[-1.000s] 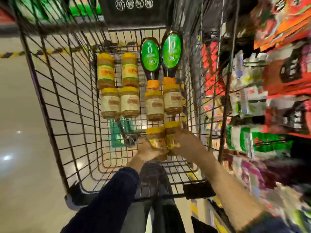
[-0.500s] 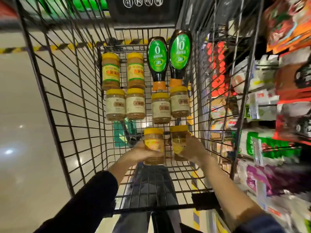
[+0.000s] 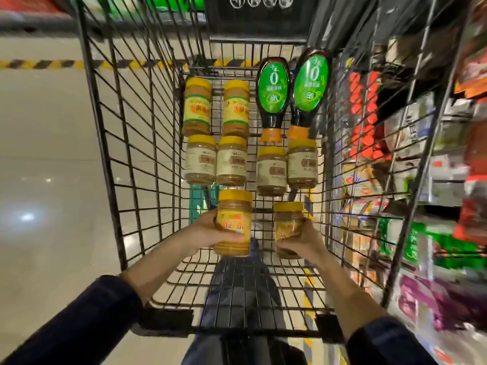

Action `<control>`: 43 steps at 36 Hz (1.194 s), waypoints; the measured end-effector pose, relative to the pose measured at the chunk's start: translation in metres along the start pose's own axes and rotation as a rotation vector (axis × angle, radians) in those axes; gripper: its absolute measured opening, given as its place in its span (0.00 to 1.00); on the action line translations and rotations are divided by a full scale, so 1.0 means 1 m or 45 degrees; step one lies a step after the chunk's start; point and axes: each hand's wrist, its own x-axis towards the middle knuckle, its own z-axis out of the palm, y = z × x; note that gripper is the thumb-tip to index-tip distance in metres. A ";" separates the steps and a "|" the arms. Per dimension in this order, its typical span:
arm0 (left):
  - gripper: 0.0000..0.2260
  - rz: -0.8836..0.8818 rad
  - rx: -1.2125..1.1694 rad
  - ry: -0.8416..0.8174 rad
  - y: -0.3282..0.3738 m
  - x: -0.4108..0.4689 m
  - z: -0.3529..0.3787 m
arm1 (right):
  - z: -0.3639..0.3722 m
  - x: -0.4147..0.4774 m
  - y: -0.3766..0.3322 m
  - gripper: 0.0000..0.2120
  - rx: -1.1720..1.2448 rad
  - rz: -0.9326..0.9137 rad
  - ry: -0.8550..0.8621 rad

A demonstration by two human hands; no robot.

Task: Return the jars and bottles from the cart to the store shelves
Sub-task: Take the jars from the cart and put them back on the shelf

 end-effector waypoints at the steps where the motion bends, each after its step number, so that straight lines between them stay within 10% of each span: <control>1: 0.22 0.001 0.002 -0.001 0.001 -0.001 0.001 | 0.002 0.002 0.002 0.42 0.014 0.003 0.000; 30: 0.22 0.385 0.052 0.322 0.073 -0.139 0.032 | -0.083 -0.145 -0.073 0.20 0.480 -0.473 0.018; 34: 0.47 0.458 0.156 0.373 0.091 -0.175 0.030 | -0.105 -0.181 -0.081 0.24 0.521 -0.588 0.112; 39: 0.30 0.634 0.241 0.374 0.124 -0.217 0.043 | -0.134 -0.230 -0.088 0.32 0.622 -0.680 0.181; 43: 0.27 0.801 0.303 0.354 0.152 -0.247 0.057 | -0.150 -0.264 -0.090 0.58 0.679 -0.762 0.375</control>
